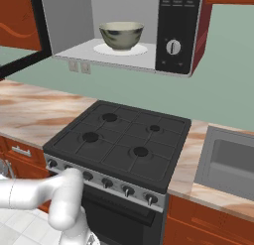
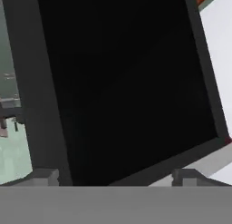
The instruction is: Place the bowl containing the onion and bell pepper in the microwave. Close the microwave door and press the start button to microwave the meal.
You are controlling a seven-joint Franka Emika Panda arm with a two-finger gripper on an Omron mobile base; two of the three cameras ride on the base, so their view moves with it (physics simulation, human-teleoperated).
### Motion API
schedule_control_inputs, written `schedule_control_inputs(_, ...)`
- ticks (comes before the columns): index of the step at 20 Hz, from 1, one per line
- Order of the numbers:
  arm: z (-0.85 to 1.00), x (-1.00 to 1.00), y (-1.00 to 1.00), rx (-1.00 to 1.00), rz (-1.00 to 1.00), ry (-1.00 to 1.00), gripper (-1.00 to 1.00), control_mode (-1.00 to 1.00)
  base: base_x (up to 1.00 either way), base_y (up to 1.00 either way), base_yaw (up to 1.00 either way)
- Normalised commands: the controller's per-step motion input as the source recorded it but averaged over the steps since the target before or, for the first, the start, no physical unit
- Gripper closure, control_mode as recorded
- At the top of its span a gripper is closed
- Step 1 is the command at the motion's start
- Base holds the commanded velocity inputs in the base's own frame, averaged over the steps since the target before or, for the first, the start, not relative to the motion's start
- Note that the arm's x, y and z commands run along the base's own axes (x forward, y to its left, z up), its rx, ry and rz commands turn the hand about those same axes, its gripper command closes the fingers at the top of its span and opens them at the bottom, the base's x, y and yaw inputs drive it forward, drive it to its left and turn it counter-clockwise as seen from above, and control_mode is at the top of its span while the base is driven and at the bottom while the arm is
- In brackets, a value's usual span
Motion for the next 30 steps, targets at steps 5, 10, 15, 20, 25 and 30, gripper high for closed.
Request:
schedule_control_inputs(5,0.04,-0.06,-0.89,0.12,-0.38,0.0,-1.0,-1.0,0.0,0.0,0.0)
schedule_control_inputs(10,0.0,-0.29,-1.0,0.18,-0.41,-0.01,-1.0,-1.0,0.0,0.0,0.0)
schedule_control_inputs(15,0.0,-0.61,-1.0,0.21,-0.3,0.0,-1.0,-1.0,0.0,0.0,0.0)
schedule_control_inputs(20,0.1,-0.85,-1.0,0.21,-0.09,-0.02,-1.0,-1.0,0.0,0.0,0.0)
schedule_control_inputs(25,0.16,-0.75,-1.0,0.2,0.0,-0.01,-1.0,-1.0,0.0,0.0,0.0)
schedule_control_inputs(30,0.14,-0.17,-1.0,0.24,0.17,0.0,-1.0,-1.0,0.0,0.0,0.0)
